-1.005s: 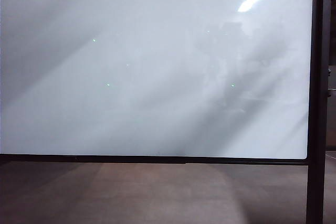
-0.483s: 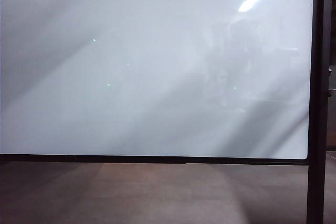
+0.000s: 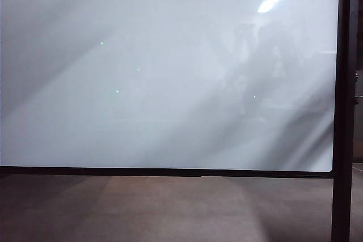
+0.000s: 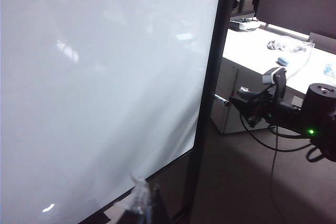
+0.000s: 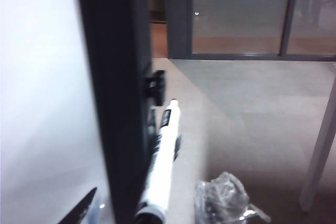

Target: Reach to the right to find the marker pen, pick it up, and write the number 7 on the whiteboard.

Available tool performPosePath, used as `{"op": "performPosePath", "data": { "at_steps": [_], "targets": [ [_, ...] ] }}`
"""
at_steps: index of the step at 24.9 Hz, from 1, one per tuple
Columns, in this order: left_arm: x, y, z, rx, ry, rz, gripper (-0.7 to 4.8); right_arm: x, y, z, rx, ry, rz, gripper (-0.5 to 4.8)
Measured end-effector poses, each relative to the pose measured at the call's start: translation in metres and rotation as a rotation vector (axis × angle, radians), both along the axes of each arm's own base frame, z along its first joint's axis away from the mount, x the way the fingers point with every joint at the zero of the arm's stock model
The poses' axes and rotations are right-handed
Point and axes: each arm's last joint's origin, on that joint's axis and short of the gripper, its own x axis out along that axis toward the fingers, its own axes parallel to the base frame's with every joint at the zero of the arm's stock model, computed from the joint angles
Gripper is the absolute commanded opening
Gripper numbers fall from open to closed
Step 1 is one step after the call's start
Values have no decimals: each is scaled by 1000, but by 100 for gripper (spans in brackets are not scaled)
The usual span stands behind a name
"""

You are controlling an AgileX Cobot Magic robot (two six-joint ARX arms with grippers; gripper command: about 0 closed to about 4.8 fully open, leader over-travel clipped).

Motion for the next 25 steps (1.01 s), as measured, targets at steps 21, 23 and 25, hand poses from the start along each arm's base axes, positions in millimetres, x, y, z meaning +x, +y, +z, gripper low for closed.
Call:
{"op": "performPosePath", "data": {
  "at_steps": [21,23,25],
  "targets": [
    [1,-1,-1,2,2,0,-6,44,0,-19,3,2,35,206],
    [1,-1,-1,2,3,0,-6,44,0,-19,3,1,35,206],
    [1,-1,-1,2,3,0,-6,44,0,-19,3,2,35,206]
  ]
}}
